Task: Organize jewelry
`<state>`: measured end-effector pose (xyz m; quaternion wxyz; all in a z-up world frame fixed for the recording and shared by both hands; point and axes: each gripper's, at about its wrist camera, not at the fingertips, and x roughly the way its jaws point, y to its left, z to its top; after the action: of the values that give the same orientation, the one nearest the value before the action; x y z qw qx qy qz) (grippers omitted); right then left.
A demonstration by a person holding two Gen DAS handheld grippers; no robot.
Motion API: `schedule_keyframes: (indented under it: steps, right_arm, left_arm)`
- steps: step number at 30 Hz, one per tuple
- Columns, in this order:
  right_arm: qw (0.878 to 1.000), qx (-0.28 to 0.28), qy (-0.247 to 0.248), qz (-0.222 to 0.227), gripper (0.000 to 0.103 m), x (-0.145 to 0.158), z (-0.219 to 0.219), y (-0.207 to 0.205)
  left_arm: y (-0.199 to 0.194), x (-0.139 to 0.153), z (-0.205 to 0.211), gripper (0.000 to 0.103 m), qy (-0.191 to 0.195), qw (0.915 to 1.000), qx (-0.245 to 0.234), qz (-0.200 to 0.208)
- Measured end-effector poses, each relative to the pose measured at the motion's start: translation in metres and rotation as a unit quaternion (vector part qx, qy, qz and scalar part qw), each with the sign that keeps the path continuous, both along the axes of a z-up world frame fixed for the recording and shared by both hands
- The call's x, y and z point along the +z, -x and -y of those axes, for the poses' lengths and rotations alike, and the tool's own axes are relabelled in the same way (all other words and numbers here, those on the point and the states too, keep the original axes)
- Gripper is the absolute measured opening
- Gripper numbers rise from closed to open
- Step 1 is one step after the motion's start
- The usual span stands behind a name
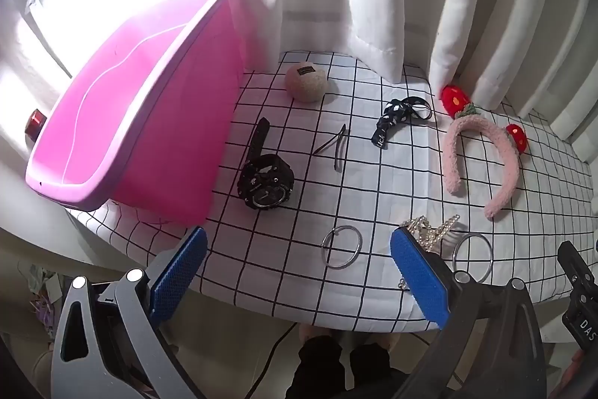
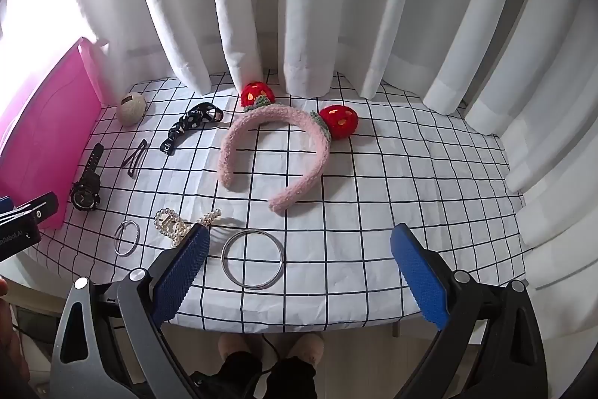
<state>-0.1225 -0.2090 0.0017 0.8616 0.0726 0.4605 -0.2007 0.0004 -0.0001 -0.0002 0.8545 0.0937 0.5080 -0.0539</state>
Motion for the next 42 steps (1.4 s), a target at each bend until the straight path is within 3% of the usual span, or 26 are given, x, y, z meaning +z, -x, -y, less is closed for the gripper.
schedule_keyframes:
  steps: [42]
  right_arm:
    - [1.0,0.002,-0.009,0.001,0.093,-0.003,0.011,0.0]
  left_arm:
    - [0.0,-0.006,0.009,0.097,0.001,1.0,-0.006,0.001]
